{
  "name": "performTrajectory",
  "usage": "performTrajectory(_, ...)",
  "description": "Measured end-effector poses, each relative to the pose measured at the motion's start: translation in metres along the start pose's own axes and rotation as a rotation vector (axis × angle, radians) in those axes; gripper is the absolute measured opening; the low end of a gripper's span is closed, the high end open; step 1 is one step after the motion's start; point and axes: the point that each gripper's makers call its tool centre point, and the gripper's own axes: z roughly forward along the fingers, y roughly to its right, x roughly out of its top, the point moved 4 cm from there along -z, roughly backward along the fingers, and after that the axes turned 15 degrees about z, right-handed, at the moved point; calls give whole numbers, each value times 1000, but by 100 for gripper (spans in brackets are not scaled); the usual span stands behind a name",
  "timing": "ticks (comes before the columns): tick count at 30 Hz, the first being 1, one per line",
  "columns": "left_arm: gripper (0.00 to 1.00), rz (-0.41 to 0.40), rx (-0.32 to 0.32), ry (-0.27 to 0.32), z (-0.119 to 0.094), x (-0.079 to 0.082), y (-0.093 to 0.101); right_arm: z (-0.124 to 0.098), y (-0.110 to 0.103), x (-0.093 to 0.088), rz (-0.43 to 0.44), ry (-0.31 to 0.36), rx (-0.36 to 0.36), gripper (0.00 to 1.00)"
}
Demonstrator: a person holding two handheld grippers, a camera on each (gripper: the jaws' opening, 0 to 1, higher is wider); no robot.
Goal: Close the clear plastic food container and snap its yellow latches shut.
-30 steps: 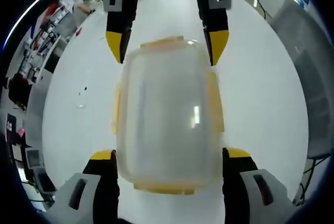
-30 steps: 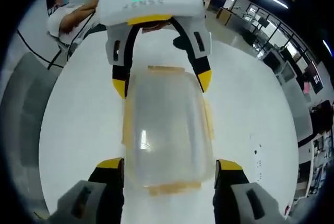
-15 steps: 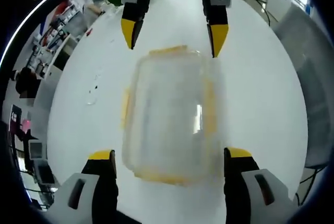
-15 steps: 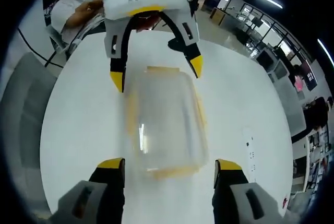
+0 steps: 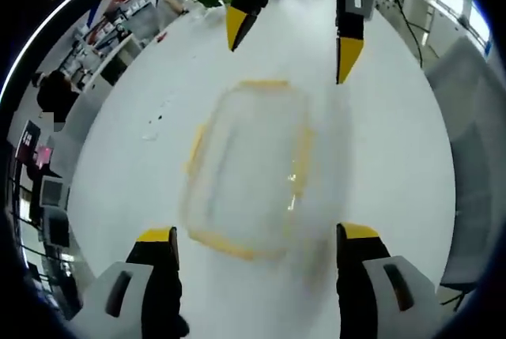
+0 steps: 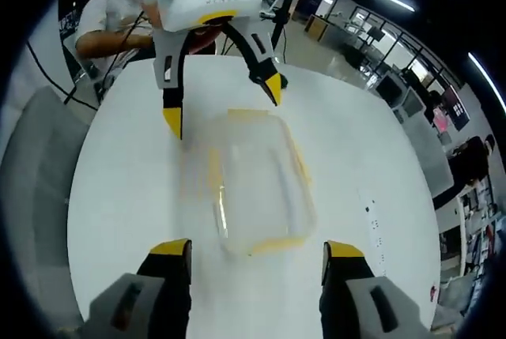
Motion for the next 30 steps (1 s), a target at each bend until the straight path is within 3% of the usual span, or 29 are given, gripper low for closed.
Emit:
performTrajectory(20, 79, -119, 77, 50, -28, 1, 35, -19, -32, -11, 71, 80, -30, 67)
performTrajectory(30, 80, -175, 137, 118, -42, 9, 47, -34, -41, -22, 167, 191, -63, 67)
